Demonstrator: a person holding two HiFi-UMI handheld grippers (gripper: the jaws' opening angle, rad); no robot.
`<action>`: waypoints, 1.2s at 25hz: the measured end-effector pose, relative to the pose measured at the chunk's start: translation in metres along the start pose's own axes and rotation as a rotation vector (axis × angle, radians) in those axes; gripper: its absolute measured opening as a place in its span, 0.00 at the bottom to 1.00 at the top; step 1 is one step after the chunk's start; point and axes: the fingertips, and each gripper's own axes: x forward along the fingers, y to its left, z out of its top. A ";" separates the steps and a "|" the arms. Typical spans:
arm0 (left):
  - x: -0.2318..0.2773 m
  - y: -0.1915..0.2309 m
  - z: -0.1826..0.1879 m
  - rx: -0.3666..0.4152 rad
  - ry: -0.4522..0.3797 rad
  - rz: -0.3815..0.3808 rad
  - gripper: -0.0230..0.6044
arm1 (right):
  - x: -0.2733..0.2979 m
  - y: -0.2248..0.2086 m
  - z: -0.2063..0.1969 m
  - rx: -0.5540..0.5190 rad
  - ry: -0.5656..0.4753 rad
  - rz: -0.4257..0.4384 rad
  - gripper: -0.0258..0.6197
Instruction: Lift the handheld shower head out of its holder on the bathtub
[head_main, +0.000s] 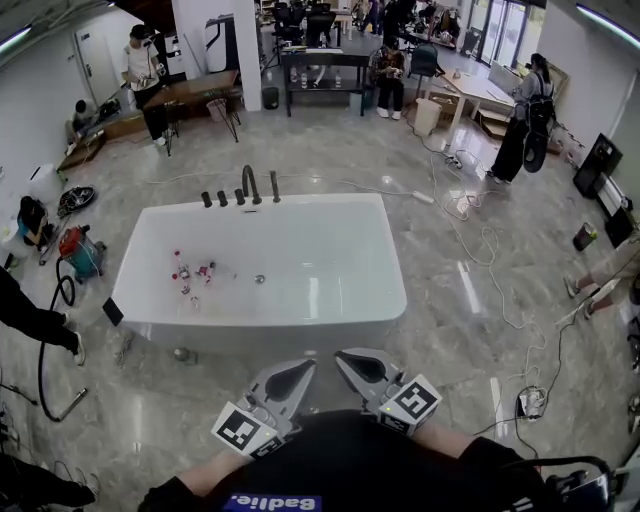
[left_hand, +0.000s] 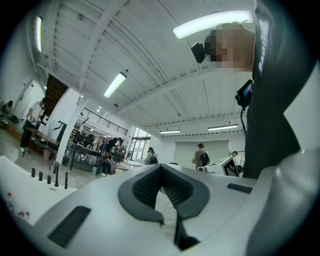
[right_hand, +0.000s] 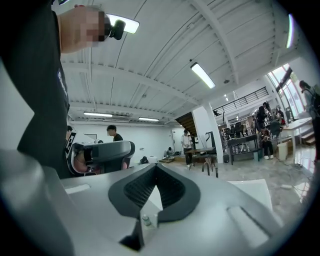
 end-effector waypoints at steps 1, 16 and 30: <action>0.005 0.011 -0.001 0.008 0.006 -0.032 0.04 | 0.015 -0.010 -0.002 -0.009 0.010 -0.006 0.04; 0.067 0.356 0.036 -0.076 0.041 -0.142 0.04 | 0.308 -0.162 0.002 0.045 0.064 -0.149 0.04; 0.151 0.434 0.026 -0.112 0.057 -0.043 0.04 | 0.345 -0.258 0.005 0.076 0.085 -0.115 0.04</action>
